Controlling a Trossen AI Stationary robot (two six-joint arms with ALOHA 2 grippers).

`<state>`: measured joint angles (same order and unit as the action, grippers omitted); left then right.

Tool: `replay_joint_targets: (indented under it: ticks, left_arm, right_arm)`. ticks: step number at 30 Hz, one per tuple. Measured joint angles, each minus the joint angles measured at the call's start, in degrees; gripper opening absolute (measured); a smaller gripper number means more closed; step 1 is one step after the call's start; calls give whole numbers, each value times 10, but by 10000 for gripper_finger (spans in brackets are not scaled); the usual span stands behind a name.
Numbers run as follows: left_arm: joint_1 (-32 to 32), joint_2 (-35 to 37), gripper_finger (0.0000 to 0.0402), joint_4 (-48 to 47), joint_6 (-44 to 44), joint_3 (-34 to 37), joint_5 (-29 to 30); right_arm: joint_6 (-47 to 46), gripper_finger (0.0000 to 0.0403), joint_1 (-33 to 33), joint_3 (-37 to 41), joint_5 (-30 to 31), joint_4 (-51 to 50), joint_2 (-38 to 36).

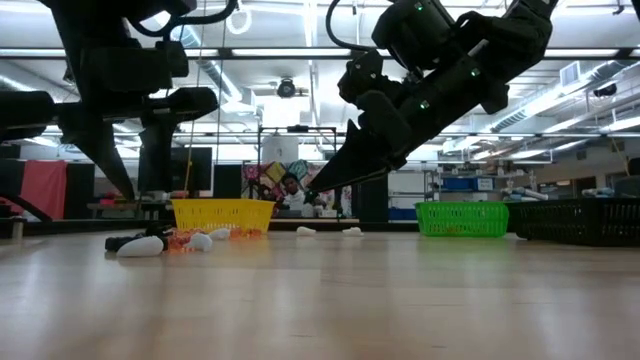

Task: Sort Halloween decoration
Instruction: Put the black skeleton toy into the black bin

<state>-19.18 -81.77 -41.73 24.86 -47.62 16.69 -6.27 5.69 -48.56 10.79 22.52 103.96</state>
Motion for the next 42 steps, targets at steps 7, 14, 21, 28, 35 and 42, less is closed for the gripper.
replay_joint_targets:
  ticks: [7,14,21,28,35,42]
  left_arm:
    - [6,-36,142,20,44,3,9]
    - [17,-64,142,34,45,3,23]
    - [18,-84,142,36,47,3,24]
    - [18,-91,142,43,46,4,24]
    - [20,-91,141,43,43,4,25]
    - [34,-91,141,43,43,4,26]
  right_arm:
    - [0,117,2,0,0,0,0]
    - [-1,117,7,0,0,1,0]
    - [-2,117,8,0,0,2,0]
    - [-2,117,8,0,0,4,0]
    - [-2,117,8,0,0,6,0]
    - [-2,117,9,0,0,6,0]
